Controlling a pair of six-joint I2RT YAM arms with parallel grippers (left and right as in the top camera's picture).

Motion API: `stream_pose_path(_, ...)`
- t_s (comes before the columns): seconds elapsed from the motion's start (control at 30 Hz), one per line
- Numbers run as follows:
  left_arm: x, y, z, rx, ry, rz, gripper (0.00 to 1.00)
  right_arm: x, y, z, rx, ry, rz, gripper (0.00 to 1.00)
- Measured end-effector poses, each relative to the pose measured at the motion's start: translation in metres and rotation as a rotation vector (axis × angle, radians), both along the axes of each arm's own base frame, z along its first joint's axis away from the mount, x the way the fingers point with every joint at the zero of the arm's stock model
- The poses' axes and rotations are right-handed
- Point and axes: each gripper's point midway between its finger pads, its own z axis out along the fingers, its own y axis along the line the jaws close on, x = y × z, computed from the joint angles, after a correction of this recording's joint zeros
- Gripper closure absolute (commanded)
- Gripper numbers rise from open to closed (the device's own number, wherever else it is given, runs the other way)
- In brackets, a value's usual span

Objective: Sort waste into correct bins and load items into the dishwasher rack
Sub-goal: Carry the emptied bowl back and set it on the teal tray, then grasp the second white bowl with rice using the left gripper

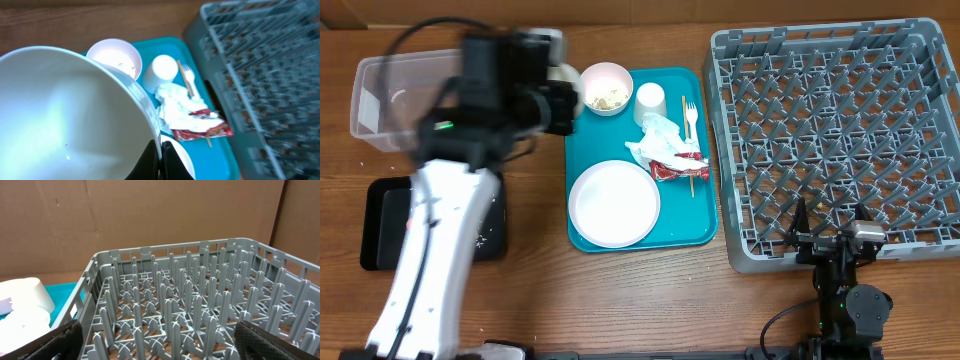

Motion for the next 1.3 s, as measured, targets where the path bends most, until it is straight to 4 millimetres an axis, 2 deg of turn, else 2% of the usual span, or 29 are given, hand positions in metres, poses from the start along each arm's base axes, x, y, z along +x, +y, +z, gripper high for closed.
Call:
stream_pose_path(0.07, 0.011, -0.015, -0.022, 0.062, 0.020, 0.012, 0.92, 0.000, 0.000, 0.000, 0.000, -0.001, 0.000, 0.00)
stream_pose_path(0.2, 0.035, -0.032, -0.070, 0.149, 0.071, 0.038, 0.96, 0.000, 0.000, 0.000, 0.000, -0.001, 0.000, 0.00)
stream_pose_path(0.37, 0.054, -0.035, -0.124, 0.208, 0.143, 0.066, 0.96, 0.000, 0.000, 0.000, 0.000, -0.001, 0.000, 0.00)
stream_pose_path(0.57, 0.060, -0.034, -0.163, 0.229, 0.218, 0.100, 0.94, 0.000, 0.000, 0.000, 0.000, -0.001, 0.000, 0.00)
stream_pose_path(0.7, 0.061, -0.037, -0.178, 0.228, 0.242, 0.094, 0.93, 0.000, 0.000, 0.000, 0.000, -0.001, 0.000, 0.00)
stream_pose_path(0.8, 0.058, -0.044, -0.190, 0.219, 0.273, 0.074, 0.80, 0.000, 0.000, 0.000, 0.000, -0.001, 0.000, 0.00)
stream_pose_path(0.83, 0.058, -0.045, -0.191, 0.216, 0.278, 0.074, 0.77, 0.000, 0.000, 0.000, 0.000, -0.001, 0.000, 0.00)
stream_pose_path(0.9, 0.056, -0.047, -0.193, 0.215, 0.286, 0.069, 0.62, 0.000, 0.000, 0.000, 0.000, -0.001, 0.000, 0.00)
stream_pose_path(1.0, 0.053, -0.050, -0.194, 0.210, 0.296, 0.066, 0.49, 0.000, 0.000, 0.000, 0.000, -0.002, 0.000, 0.00)
stream_pose_path(1.1, 0.047, -0.050, -0.196, 0.219, 0.320, 0.063, 0.41, 0.000, 0.000, 0.000, 0.000, -0.001, 0.000, 0.00)
stream_pose_path(1.2, 0.050, -0.051, -0.188, 0.228, 0.306, 0.046, 0.37, 0.000, 0.000, 0.000, 0.000, -0.002, 0.000, 0.00)
stream_pose_path(1.3, 0.068, -0.057, -0.168, 0.221, 0.228, 0.017, 0.30, 0.000, 0.000, 0.000, 0.000, -0.001, 0.000, 0.00)
